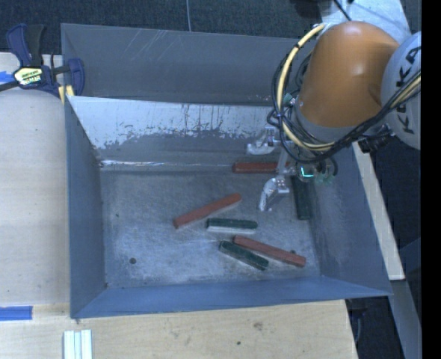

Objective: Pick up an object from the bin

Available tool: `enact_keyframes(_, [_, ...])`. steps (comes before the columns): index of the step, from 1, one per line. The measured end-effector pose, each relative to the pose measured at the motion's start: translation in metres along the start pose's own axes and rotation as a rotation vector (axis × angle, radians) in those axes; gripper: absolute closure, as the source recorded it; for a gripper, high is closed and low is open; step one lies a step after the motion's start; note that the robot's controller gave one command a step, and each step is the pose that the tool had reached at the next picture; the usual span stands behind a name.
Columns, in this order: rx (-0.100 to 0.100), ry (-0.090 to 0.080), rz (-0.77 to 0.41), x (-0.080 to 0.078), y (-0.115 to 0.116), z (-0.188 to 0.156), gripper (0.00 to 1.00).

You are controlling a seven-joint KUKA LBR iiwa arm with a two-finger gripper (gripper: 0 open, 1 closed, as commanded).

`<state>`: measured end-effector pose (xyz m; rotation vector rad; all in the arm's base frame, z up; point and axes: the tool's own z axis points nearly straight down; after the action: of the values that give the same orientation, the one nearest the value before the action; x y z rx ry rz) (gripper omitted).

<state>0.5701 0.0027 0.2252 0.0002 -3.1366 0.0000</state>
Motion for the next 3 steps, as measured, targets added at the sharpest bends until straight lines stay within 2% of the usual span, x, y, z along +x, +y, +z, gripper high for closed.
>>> enact_keyframes(1, [0.0, -0.009, 0.0, -0.002, 0.0, -0.005, 0.0])
enact_keyframes(2, [-0.001, -0.014, 0.065, 0.002, -0.002, 0.042, 0.0])
enact_keyframes(3, [0.0, -0.022, 0.037, -0.016, 0.013, 0.141, 1.0])
